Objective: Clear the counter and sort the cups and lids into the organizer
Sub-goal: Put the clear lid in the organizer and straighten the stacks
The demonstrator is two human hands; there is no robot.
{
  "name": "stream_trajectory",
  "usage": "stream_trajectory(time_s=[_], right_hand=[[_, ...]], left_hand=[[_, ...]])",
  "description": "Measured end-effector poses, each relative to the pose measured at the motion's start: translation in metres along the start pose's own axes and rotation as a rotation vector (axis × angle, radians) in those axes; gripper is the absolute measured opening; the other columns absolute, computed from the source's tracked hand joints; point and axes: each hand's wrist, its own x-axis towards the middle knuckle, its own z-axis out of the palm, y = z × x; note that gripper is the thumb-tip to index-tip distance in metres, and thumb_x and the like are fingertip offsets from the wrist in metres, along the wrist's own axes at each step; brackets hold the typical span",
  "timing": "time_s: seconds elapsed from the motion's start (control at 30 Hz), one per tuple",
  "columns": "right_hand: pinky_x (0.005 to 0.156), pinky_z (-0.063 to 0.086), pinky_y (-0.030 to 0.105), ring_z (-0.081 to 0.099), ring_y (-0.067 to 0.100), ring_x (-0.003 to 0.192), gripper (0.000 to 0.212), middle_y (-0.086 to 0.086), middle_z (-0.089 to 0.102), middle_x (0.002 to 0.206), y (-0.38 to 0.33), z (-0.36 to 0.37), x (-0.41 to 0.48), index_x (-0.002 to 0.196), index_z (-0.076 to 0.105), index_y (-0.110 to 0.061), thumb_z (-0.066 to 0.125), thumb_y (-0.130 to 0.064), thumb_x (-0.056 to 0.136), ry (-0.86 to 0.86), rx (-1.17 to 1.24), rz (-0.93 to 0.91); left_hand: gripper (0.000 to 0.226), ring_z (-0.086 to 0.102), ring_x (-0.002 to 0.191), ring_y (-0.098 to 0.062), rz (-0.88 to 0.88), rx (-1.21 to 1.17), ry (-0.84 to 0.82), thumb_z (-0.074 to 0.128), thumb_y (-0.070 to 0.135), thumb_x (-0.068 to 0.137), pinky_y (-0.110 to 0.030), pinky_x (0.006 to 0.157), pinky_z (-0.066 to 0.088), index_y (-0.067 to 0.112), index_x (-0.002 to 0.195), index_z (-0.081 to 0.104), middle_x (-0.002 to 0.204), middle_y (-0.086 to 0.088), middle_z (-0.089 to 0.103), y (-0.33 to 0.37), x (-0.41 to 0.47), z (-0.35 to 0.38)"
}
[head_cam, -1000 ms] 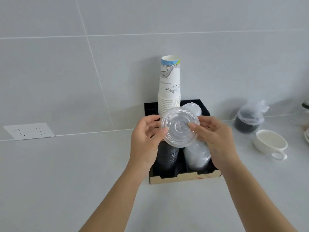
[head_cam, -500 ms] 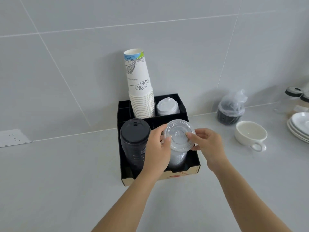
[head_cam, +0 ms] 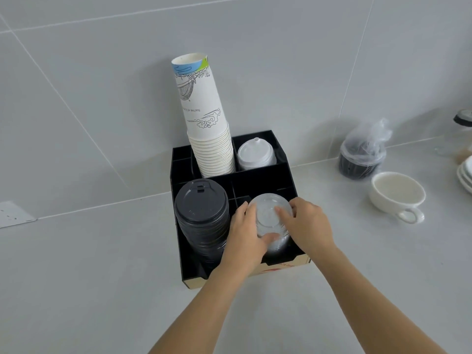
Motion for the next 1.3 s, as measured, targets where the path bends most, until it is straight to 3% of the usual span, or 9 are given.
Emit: stream_trajectory(time_s=[0.3,0.4,0.5,0.7,0.8,0.9,1.0,1.17,1.3], right_hand=[[0.069,0.047,0.036,0.058,0.031,0.076,0.03,0.01,0.062,0.082,0.0,0.002,-0.005,0.11,0.057,-0.006,0.046,-0.029,0.095,-0.023,-0.104,-0.112],[0.071,0.052,0.039,0.061,0.032,0.072,0.029,0.014,0.066,0.086,0.0,0.0,-0.004,0.111,0.058,-0.006,0.048,-0.027,0.094,-0.048,-0.083,-0.13],[0.071,0.052,0.041,0.061,0.033,0.074,0.03,0.016,0.066,0.086,0.001,0.001,-0.004,0.11,0.059,-0.003,0.049,-0.027,0.094,-0.061,-0.1,-0.15],[0.073,0.049,0.038,0.06,0.035,0.084,0.032,0.016,0.066,0.093,0.003,0.003,-0.003,0.112,0.058,-0.006,0.047,-0.031,0.095,-0.054,-0.157,-0.168],[0.072,0.05,0.039,0.06,0.036,0.083,0.033,0.014,0.065,0.092,0.004,0.002,-0.003,0.113,0.058,-0.008,0.045,-0.033,0.095,-0.025,-0.191,-0.169],[0.069,0.049,0.038,0.06,0.035,0.081,0.033,0.011,0.063,0.098,0.004,0.003,-0.004,0.113,0.059,-0.009,0.046,-0.032,0.095,0.022,-0.2,-0.202],[0.069,0.049,0.036,0.062,0.034,0.083,0.034,0.009,0.061,0.11,0.001,0.001,-0.006,0.118,0.058,-0.011,0.046,-0.032,0.095,0.055,-0.216,-0.226],[0.062,0.044,0.035,0.064,0.038,0.083,0.034,0.014,0.066,0.107,-0.008,-0.006,-0.001,0.116,0.062,-0.006,0.059,-0.029,0.09,0.222,-0.166,-0.278],[0.077,0.049,0.038,0.062,0.028,0.092,0.038,0.01,0.065,0.109,-0.022,-0.019,0.013,0.12,0.06,-0.008,0.061,-0.031,0.088,0.204,-0.031,-0.283]], left_hand=[[0.081,0.004,0.145,-0.023,0.076,0.322,-0.127,0.057,0.046,0.087,-0.036,0.115,0.024,0.009,0.147,0.017,0.158,-0.011,0.001,-0.008,0.007,0.002],[0.075,0.019,0.142,-0.027,0.136,0.483,-0.064,0.063,0.04,0.085,-0.034,0.11,0.032,0.004,0.141,0.029,0.154,-0.018,0.02,-0.012,0.007,0.006],[0.07,0.057,0.112,-0.031,0.194,0.67,0.022,0.08,0.046,0.063,-0.036,0.089,0.05,0.002,0.114,0.061,0.122,-0.019,0.061,-0.014,0.006,0.009],[0.076,0.062,0.109,-0.031,0.19,0.734,0.049,0.084,0.045,0.051,-0.036,0.085,0.053,0.003,0.111,0.064,0.117,-0.019,0.065,-0.015,0.004,0.01],[0.082,0.05,0.125,-0.033,0.188,0.645,0.037,0.083,0.036,0.06,-0.038,0.099,0.044,0.0,0.127,0.052,0.133,-0.022,0.053,-0.013,-0.002,0.008],[0.088,0.009,0.145,-0.027,0.214,0.544,-0.026,0.068,0.019,0.081,-0.032,0.115,0.018,0.004,0.147,0.011,0.156,-0.017,0.013,-0.009,-0.005,0.003],[0.088,-0.003,0.145,-0.022,0.231,0.481,-0.022,0.063,0.006,0.083,-0.029,0.113,0.022,0.015,0.148,0.004,0.158,-0.01,0.001,0.0,-0.01,-0.008],[0.045,0.028,0.138,-0.018,0.34,0.337,0.13,0.053,0.023,0.09,-0.032,0.111,0.03,0.015,0.134,0.044,0.149,-0.002,0.035,0.023,-0.022,-0.043],[0.024,0.064,0.092,-0.003,0.402,-0.05,0.378,0.053,0.029,0.086,-0.024,0.084,0.051,0.019,0.102,0.068,0.095,0.01,0.072,0.039,-0.026,-0.09]])
